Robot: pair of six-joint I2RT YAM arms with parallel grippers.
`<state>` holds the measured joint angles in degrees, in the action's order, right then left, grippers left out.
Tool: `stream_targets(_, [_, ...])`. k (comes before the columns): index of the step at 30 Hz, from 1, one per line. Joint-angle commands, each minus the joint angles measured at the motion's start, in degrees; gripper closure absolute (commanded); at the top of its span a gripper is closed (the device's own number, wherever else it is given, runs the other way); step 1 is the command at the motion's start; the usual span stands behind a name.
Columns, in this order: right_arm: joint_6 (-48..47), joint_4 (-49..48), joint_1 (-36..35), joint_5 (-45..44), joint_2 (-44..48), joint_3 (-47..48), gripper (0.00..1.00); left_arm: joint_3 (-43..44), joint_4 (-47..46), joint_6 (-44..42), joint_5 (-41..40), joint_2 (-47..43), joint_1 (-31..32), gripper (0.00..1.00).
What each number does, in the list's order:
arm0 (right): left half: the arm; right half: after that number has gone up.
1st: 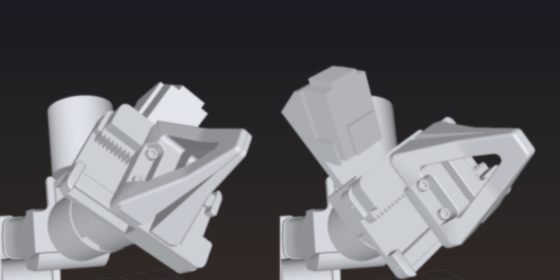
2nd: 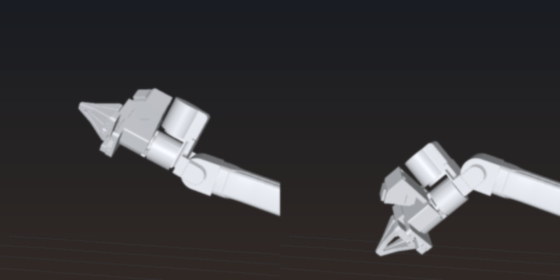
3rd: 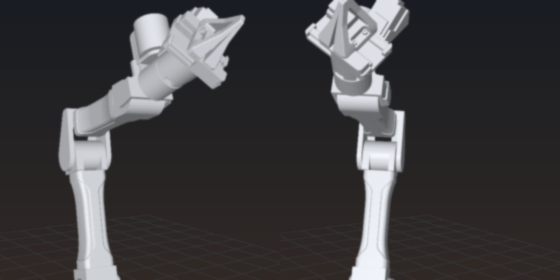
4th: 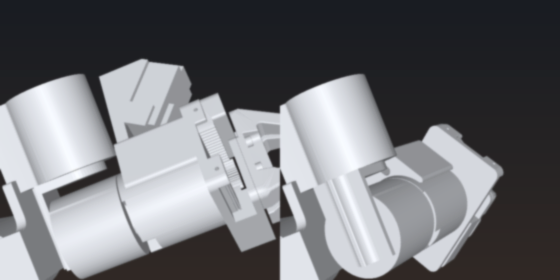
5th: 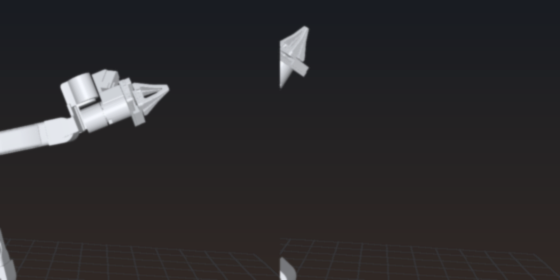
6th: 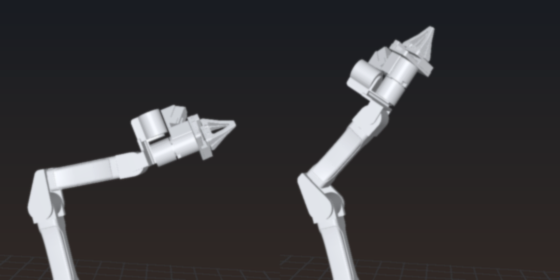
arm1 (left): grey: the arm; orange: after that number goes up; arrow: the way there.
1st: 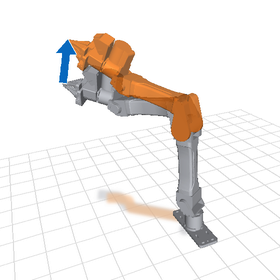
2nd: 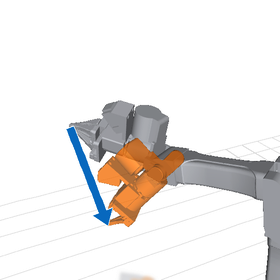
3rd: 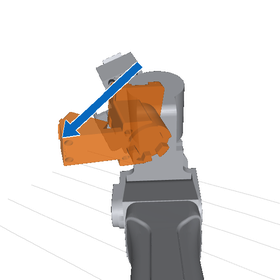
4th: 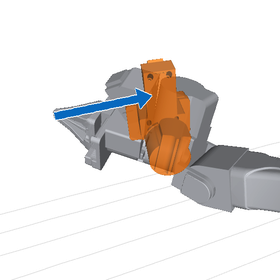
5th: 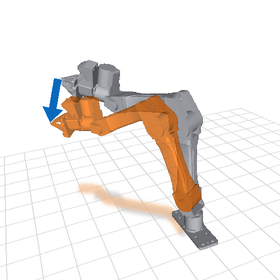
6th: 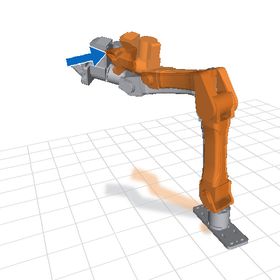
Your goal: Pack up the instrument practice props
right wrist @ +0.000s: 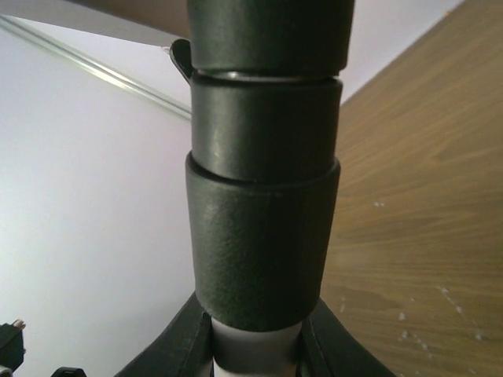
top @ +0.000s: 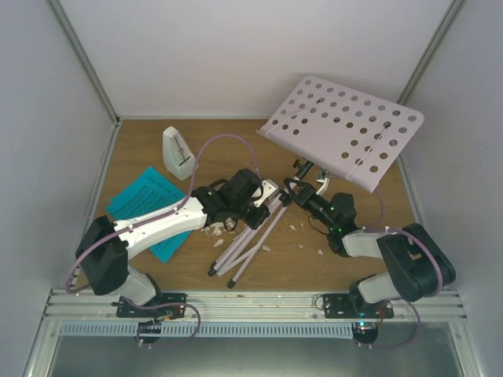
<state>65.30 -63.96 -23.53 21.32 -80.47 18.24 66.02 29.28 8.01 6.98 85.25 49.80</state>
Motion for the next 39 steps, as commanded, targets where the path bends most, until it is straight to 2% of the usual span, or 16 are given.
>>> stream_targets(1, [-7.12, -6.74, -1.61, 3.66, -3.83, -2.15, 1.0, 1.73, -22.11, 1.19, -3.44, -0.12, -1.2, 1.0])
stream_targets(14, [-2.11, -14.52, -1.61, 2.59, -14.87, -3.58, 0.81, -0.25, -23.77, 1.92, -1.93, 4.36, -1.2, 1.0])
stream_targets(18, [-0.34, -16.6, -1.65, 2.75, -17.96, -3.96, 0.8, -0.54, -23.63, 1.84, -2.19, 4.78, -1.33, 1.0])
stream_targets(24, [2.03, -20.64, -1.61, 2.09, -19.8, -5.83, 0.65, -0.42, -22.71, 2.62, -2.53, 5.79, -1.84, 1.0])
stream_targets(29, [1.75, -19.44, -1.61, 0.48, -15.33, -9.27, 0.55, -1.04, -22.79, 4.69, -2.37, 5.5, -3.24, 1.0])
stream_targets(35, [-0.95, -9.25, -1.59, -2.25, -6.0, -11.55, 0.36, -1.02, -22.26, 4.93, -3.94, 5.77, -4.1, 1.0])
stream_targets(39, [-2.42, -0.09, -1.52, -5.4, 3.57, -13.27, 0.27, -1.79, -23.13, 6.15, -4.16, 5.09, -5.95, 1.0])
